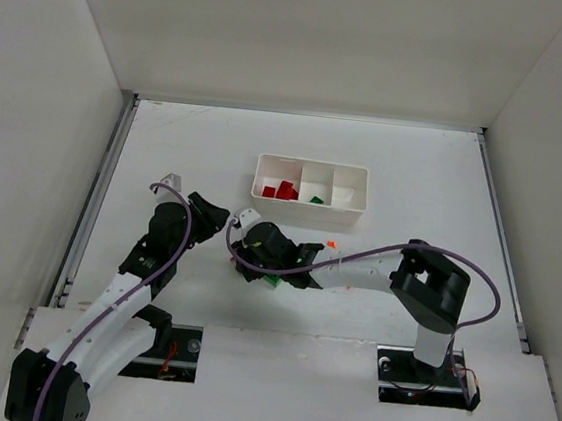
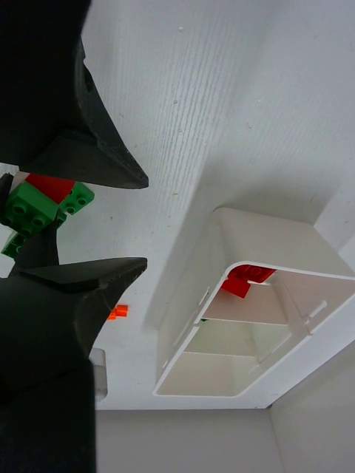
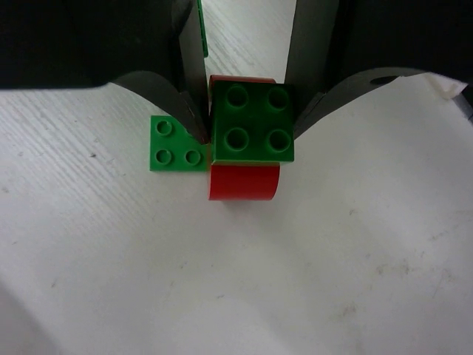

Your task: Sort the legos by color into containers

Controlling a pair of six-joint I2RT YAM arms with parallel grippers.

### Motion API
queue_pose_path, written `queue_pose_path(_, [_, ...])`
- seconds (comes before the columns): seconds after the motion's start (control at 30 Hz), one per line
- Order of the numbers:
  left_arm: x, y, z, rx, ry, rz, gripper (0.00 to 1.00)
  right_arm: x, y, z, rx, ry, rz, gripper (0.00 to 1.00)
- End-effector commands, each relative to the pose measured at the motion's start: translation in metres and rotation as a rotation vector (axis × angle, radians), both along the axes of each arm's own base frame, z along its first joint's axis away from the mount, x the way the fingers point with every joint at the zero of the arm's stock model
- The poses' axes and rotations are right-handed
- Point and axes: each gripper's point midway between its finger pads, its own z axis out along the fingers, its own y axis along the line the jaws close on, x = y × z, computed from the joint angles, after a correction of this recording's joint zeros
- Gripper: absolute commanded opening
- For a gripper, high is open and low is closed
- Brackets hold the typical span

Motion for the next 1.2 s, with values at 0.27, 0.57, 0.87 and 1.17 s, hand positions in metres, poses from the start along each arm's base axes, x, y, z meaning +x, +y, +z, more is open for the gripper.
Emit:
queue_pose_path(0.27, [0.007,-0.001,0.029,-0.040,-0.079,-0.004,0.44,0.018,0.012,0.077,0.167,-0.081,-0.061,0.25])
queue_pose_path(0.57, [0.014,-0.005,0.106,-0.135,-0.286,-0.004,0.54,0.064,-0.041,0.177,0.577,0.019,-0.233,0.26])
queue_pose_path(0.87, [0.005,-0.046,0.149,-0.353,-0.418,-0.133,0.71,0.084,-0.082,0.241,1.069,0.314,-0.271,0.26])
queue_pose_path(1.17, [-0.001,-0.077,0.152,-0.493,-0.420,-0.225,0.79,0.085,-0.102,0.270,1.364,0.522,-0.229,0.28])
